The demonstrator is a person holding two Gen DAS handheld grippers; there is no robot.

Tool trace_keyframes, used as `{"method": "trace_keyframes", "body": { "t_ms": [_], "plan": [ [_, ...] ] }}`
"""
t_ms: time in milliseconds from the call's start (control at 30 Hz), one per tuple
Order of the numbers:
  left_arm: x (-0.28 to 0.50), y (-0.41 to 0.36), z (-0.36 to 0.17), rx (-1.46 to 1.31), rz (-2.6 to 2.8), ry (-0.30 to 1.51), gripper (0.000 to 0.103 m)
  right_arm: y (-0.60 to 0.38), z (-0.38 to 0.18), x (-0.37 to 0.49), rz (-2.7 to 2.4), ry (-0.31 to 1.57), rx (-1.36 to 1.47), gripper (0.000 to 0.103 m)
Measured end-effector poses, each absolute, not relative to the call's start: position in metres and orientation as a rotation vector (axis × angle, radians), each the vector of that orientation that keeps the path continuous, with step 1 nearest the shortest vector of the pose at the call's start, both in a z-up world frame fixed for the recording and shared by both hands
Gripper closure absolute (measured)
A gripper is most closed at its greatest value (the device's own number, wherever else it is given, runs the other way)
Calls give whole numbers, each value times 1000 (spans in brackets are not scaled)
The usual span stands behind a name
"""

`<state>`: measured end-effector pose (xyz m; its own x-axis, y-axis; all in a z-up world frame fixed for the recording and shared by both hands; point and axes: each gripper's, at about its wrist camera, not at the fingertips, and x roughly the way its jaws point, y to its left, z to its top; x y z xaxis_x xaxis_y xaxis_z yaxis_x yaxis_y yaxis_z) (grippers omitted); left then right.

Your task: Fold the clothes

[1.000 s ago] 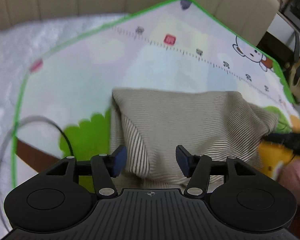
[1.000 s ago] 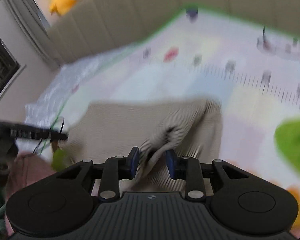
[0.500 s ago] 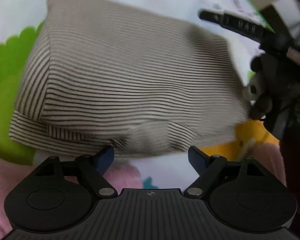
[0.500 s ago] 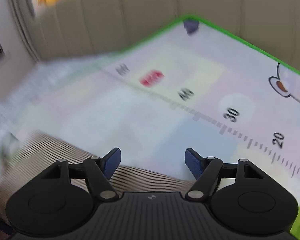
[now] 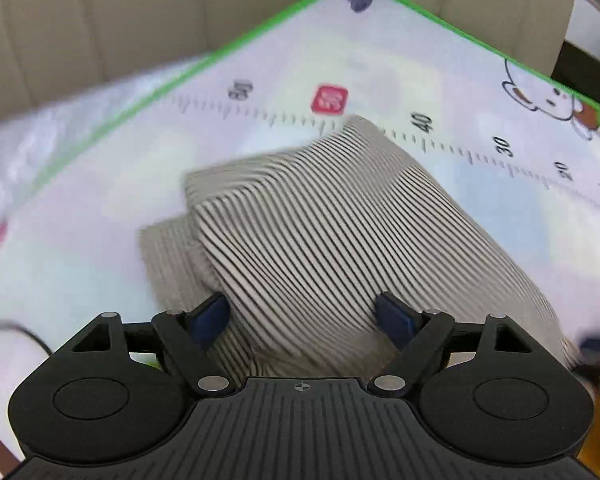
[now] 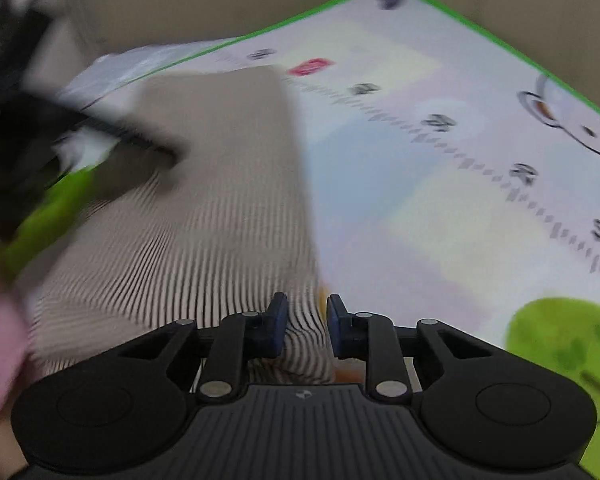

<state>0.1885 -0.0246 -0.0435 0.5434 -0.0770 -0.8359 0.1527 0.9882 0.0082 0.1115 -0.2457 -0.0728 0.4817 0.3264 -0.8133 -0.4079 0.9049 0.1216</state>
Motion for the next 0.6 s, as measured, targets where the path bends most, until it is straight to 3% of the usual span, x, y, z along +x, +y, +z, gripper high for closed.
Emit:
{"method": "trace_keyframes", "body": {
  "t_ms": [100,200,367,500,600],
  "plan": [
    [179,-21,-34,62,-158,989,18,-242,-63,99,471,948,-86,79],
    [160,-19,-29,85,-180,974,16,-244,-52,102,451,906,-26,68],
    [128,-12,-29,7,-173,976,12,-240,-44,114,415,826,64,69],
    [100,-8,-52,-204,-138,1013,12,-224,-84,123,386,913,12,69],
    [86,-18,-53,-137,-102,963,7,-217,-91,122,372,913,-53,69]
  ]
}}
